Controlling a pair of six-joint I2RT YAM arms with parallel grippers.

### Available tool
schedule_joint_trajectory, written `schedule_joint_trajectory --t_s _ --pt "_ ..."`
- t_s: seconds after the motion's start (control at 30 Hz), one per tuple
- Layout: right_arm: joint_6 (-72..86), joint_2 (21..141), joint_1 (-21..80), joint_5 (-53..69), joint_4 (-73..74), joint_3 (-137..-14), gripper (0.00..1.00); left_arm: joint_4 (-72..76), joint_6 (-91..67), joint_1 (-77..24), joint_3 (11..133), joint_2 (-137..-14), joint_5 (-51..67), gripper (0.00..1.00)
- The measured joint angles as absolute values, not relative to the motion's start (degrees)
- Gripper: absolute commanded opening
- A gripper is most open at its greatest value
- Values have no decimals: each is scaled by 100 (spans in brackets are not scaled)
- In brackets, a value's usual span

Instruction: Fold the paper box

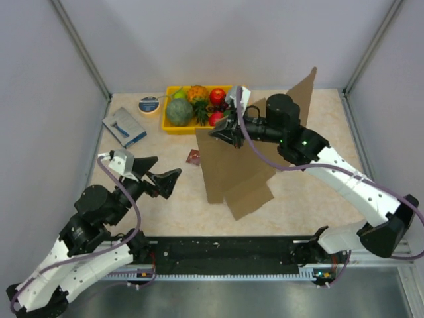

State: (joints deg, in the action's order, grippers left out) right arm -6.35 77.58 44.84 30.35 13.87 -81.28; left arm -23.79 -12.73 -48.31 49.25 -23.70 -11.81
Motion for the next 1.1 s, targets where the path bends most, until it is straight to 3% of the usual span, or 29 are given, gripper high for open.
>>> schedule_joint_trajectory --t_s 0.1,0.23,0.33,0.43,0.47,0.57,0.67,0.73,0.83,0.9,0.93,0.97,1.03,1.07,1.1 --pt "-187 7413 4484 2624 1107 -8125 0 -1953 -1400 -4829 4650 -2268 -1358 98" --pt "204 6925 4484 2429 869 -8125 0 -1597 -1212 -4711 4595 -3116 -1046 98" --pt "397 6602 4484 2320 819 -8125 0 -1472 -963 -4123 4991 -4189 -213 98" --pt "480 6370 4471 2244 792 -8055 0 -1225 -980 -3216 4998 -4552 1219 91" --pt "517 6294 4471 2246 788 -8003 0 -1105 -1050 -2991 4998 -4582 1660 83" --pt "580 6114 4473 2209 742 -7837 0 -325 -1409 -2722 5033 -4882 3175 78" --pt "604 6029 4471 2097 727 -7756 0 436 -1841 -2729 5006 -5266 4388 64" --pt "607 5990 4471 2005 733 -7723 0 803 -2078 -2729 4890 -5465 4884 49" --pt "617 5935 4471 1745 703 -7684 0 910 -2239 -2714 4823 -5529 5301 16" --pt "626 5881 4471 1557 670 -7649 0 812 -2206 -2714 4886 -5513 5371 10" --pt "631 5854 4469 1479 676 -7647 2 652 -2106 -2716 4978 -5513 5352 8" --pt "637 5822 4462 1393 668 -7647 24 473 -2023 -2716 5098 -5513 5306 5" --pt "644 5769 4462 1256 637 -7647 42 67 -1767 -2729 5398 -5498 5229 0" --pt "609 5725 4456 1149 698 -7647 58 -261 -1627 -2731 5610 -5485 5105 0" --pt "561 5669 4451 1015 786 -7649 65 -580 -1468 -2727 5837 -5463 4954 0"
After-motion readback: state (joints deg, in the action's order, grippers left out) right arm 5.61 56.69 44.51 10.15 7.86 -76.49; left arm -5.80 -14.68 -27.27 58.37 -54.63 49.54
